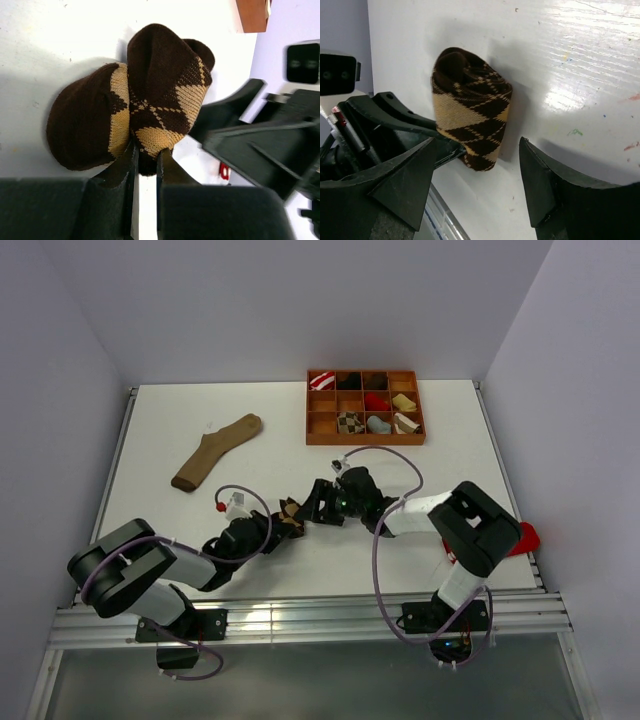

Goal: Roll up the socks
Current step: Roll the sock at the center of the board.

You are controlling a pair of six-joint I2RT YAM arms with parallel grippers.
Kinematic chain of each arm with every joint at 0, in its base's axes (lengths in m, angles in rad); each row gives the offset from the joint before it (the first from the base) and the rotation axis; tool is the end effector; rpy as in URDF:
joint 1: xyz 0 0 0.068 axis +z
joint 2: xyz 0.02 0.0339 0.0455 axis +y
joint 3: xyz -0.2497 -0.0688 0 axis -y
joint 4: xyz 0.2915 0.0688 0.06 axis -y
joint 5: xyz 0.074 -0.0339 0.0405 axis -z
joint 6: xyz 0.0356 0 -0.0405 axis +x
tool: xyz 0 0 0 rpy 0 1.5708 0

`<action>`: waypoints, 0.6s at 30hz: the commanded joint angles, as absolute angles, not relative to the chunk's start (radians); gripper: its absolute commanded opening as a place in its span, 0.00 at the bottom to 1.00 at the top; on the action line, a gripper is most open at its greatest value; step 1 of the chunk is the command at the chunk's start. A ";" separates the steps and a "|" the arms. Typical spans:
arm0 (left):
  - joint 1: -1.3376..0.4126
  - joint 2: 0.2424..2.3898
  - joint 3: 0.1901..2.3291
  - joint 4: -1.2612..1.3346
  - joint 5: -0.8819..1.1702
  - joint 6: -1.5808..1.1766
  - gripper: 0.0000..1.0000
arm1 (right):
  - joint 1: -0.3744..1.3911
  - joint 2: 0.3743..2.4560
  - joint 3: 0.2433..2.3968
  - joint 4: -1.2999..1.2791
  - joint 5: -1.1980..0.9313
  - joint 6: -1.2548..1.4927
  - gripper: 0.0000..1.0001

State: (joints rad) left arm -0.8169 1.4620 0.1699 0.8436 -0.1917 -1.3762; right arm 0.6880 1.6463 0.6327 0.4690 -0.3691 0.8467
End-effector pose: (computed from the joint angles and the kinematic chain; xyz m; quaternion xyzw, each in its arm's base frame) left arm 0.1616 -0.1623 0.0507 -0.2816 0.7960 -0.4343 0.3140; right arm 0.2511 0.2230 0.0913 -0.0219 0.8609 0.4501 0.2363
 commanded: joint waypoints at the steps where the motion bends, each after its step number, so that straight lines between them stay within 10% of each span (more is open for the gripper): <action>1: -0.807 1.503 0.130 0.798 -0.147 -1.402 0.01 | 0.684 1.710 0.646 0.594 -0.400 0.868 0.73; 9: -0.801 1.548 0.135 0.836 -0.118 -1.394 0.00 | 0.683 1.833 0.650 0.731 -0.448 0.913 0.70; 18: -0.799 1.577 0.164 0.824 -0.097 -1.364 0.11 | 0.683 1.829 0.650 0.689 -0.448 0.876 0.25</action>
